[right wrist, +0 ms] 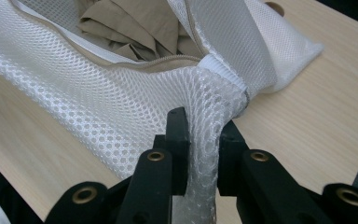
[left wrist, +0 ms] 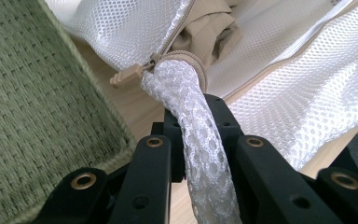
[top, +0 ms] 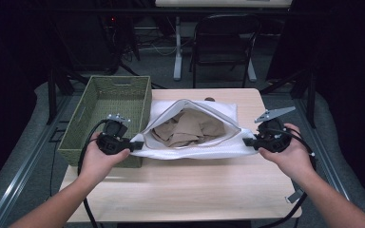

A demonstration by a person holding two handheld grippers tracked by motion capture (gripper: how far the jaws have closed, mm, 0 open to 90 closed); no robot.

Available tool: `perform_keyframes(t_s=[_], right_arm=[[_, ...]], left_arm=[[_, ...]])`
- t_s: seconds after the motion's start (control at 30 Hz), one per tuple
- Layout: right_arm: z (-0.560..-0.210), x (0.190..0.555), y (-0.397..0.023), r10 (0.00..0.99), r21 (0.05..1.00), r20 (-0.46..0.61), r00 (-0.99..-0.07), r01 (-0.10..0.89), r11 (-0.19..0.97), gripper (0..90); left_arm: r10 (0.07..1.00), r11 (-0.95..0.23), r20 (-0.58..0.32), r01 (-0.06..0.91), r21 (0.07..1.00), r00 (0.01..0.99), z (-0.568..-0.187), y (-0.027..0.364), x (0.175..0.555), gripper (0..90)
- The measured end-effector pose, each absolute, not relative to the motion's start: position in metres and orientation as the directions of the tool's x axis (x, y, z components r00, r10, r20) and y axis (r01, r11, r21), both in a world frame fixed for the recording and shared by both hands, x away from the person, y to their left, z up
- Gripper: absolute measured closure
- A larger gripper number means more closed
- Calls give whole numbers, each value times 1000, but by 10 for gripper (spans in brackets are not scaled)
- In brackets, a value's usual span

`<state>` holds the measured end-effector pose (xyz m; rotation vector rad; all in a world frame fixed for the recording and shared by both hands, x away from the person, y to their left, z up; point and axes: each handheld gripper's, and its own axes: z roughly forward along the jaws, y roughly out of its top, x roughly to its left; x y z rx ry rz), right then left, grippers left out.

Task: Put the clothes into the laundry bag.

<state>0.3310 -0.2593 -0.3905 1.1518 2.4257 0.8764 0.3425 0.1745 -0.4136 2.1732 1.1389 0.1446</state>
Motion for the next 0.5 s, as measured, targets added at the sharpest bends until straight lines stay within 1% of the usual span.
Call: perform_keyframes(t_s=[0.1, 0.27, 0.4, 0.5], right_arm=[[-398, 327, -258, 777, 639, -22, -630, 588, 495, 790], [-418, 324, -260, 776, 617, 1, -631, 611, 496, 787], [-430, 319, -260, 774, 606, 24, -632, 625, 492, 786], [-438, 313, -259, 766, 585, 18, -643, 628, 514, 783]], left_arm=[[758, -403, -195, 682, 611, 622, -422, 174, 335, 805], [752, -388, -224, 692, 608, 620, -438, 178, 328, 800], [756, -393, -216, 692, 606, 618, -453, 177, 319, 800], [754, -402, -209, 689, 603, 623, -465, 176, 312, 799]])
